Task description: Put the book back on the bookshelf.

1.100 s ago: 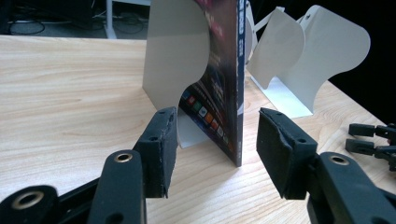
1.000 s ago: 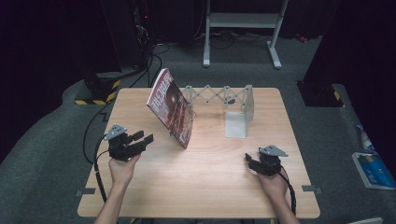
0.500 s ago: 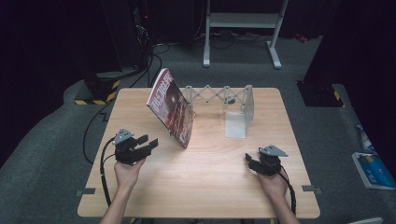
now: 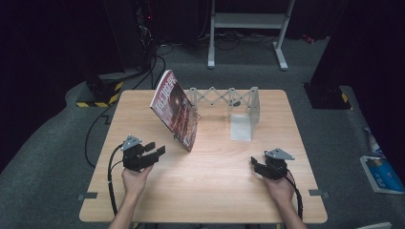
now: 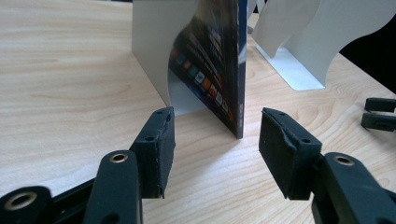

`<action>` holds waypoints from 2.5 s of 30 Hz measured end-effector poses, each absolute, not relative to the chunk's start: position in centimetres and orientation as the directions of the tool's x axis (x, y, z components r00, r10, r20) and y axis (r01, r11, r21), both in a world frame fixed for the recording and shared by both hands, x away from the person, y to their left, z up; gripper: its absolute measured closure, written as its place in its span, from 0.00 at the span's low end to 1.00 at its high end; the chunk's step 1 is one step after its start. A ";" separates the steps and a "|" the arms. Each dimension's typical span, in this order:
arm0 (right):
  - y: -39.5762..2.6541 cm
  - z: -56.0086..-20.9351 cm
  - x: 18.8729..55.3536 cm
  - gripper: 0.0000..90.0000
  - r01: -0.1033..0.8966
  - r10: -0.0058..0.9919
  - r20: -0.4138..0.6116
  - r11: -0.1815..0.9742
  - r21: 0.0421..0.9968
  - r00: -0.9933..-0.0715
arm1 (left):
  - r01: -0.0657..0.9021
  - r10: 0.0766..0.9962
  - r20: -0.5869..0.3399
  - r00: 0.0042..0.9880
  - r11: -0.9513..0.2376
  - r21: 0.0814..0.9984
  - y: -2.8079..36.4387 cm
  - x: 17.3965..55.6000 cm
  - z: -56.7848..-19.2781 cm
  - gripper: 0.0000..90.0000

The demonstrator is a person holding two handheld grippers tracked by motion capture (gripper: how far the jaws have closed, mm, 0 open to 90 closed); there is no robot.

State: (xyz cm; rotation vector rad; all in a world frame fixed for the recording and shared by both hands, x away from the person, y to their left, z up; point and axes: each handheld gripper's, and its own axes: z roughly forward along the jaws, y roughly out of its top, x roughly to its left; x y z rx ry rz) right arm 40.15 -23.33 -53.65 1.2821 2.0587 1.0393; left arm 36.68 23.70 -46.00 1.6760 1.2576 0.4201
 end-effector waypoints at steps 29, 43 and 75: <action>-23.3 -53.6 40.1 0.38 0.520 0.900 -0.017 0.268 0.811 -0.436 | 0.622 0.914 -0.278 0.296 0.037 0.782 22.8 37.6 -50.9 0.50; -23.3 -53.6 40.1 0.38 0.521 0.900 -0.016 0.267 0.811 -0.435 | 0.645 0.948 -0.205 0.241 0.001 0.764 22.3 38.9 -52.7 0.49; -23.3 -53.7 40.1 0.38 0.520 0.900 -0.017 0.267 0.811 -0.435 | 0.585 0.963 0.003 0.269 -0.166 0.794 20.3 38.6 -53.4 0.40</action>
